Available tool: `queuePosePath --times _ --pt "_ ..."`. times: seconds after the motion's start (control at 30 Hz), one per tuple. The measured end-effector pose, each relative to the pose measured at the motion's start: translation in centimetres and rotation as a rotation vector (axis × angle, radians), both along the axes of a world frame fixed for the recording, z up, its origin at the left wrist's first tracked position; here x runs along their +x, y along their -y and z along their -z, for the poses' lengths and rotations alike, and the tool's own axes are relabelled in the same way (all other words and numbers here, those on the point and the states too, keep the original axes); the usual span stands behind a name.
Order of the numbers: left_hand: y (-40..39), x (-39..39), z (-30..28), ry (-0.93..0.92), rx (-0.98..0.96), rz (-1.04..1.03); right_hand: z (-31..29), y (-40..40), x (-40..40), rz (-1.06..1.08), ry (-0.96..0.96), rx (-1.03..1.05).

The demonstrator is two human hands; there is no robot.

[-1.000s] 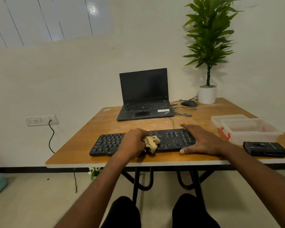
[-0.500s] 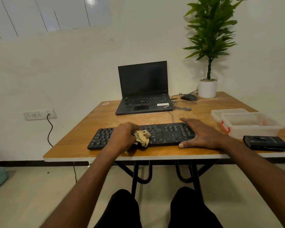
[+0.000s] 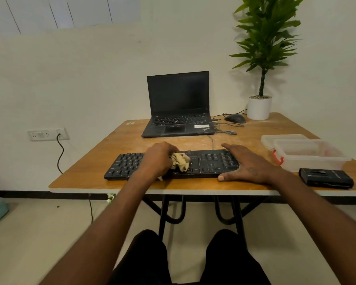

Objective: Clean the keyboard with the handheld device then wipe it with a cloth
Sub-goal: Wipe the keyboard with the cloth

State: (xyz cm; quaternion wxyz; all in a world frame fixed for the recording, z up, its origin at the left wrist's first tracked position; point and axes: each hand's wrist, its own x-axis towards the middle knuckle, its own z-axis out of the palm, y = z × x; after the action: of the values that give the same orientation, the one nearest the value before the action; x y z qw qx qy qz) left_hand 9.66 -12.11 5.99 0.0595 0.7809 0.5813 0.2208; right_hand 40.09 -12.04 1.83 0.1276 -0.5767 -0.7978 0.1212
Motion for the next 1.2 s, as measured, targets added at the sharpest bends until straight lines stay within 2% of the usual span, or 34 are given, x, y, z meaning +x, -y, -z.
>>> queuePosePath --times 0.13,0.37,0.47,0.7,1.0,1.2 --pt "-0.4 -1.1 0.0 0.001 -0.018 0.002 0.1 0.0 0.1 0.007 -0.005 0.002" --pt "-0.6 3.8 0.4 0.039 -0.031 0.158 0.2 0.0 0.0 0.007 0.005 0.005" --pt "-0.9 3.8 0.2 0.008 0.004 0.131 0.0 0.0 0.0 0.004 0.006 0.004" --pt "-2.0 -1.5 -0.3 -0.068 0.031 -0.036 0.0 0.1 -0.1 0.004 -0.004 0.006" --pt "-2.7 4.1 0.2 0.005 0.026 0.126 0.0 0.1 -0.1 0.007 0.007 0.007" --pt "-3.8 2.3 -0.4 -0.009 0.026 0.054 0.0 0.0 -0.1 0.002 -0.001 0.009"
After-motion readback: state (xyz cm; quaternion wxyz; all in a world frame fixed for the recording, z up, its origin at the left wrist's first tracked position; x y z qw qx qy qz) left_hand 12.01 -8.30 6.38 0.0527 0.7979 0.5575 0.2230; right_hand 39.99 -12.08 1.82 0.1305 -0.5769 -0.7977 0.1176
